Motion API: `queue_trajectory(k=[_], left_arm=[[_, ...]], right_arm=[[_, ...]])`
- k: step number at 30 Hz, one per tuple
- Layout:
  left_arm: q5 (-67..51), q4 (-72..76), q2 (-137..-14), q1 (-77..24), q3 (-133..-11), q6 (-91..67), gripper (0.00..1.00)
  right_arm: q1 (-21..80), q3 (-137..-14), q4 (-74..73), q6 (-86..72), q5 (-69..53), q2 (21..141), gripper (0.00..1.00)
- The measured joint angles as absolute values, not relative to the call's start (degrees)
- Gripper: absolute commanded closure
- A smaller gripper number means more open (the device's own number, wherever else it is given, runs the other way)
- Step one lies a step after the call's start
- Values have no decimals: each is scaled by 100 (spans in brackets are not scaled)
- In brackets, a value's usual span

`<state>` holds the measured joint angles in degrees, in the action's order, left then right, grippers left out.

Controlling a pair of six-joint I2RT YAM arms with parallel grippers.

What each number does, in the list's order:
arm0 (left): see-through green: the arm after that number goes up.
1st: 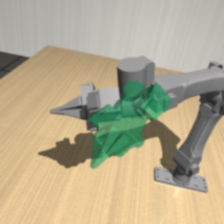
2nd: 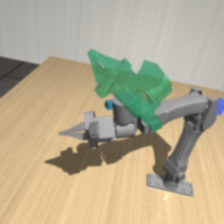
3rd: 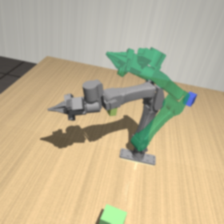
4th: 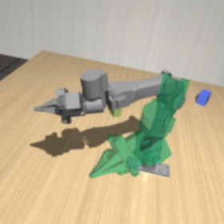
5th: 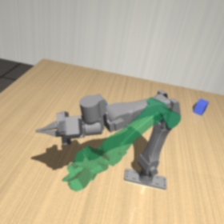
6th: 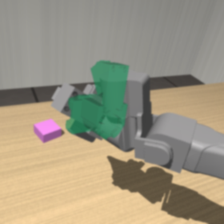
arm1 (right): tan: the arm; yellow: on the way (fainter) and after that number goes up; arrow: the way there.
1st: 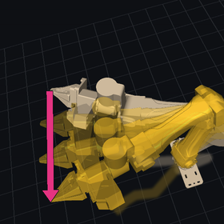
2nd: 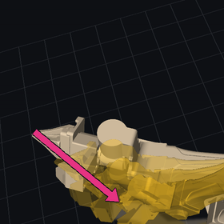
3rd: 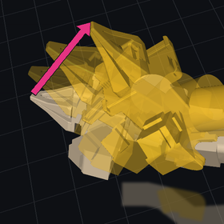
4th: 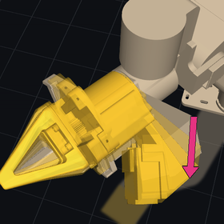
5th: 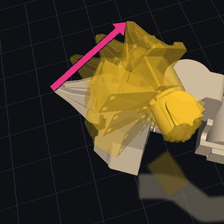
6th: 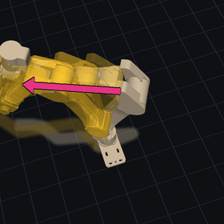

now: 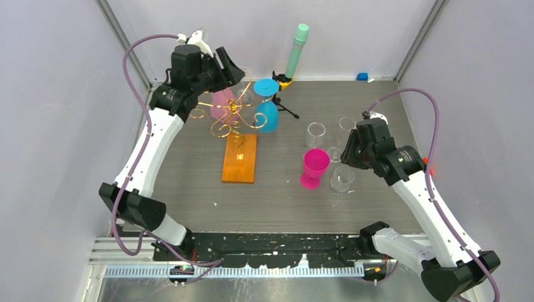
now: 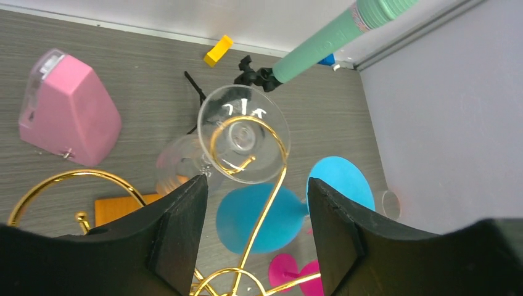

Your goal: Take the wine glass off the wine glass rack

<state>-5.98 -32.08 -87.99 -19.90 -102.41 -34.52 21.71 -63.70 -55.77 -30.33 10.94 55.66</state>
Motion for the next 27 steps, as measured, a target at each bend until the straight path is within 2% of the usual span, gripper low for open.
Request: queue_trajectory(k=[17,24,27], left_arm=[[-637,-3105,-9640,-1761,-10707,-3850,38],[-989,-2722,-9640,-1608,-10471,-4252,55],[-1208,-2508,-9627,-1514,-10324,-4460,67]], right_arm=[[2171,-6191,-5524,-3081,1087,5461,67],[2171,-6182,-5522,-3111,1085,5398,67],[2171,-6180,-5522,-3124,1085,5398,67]])
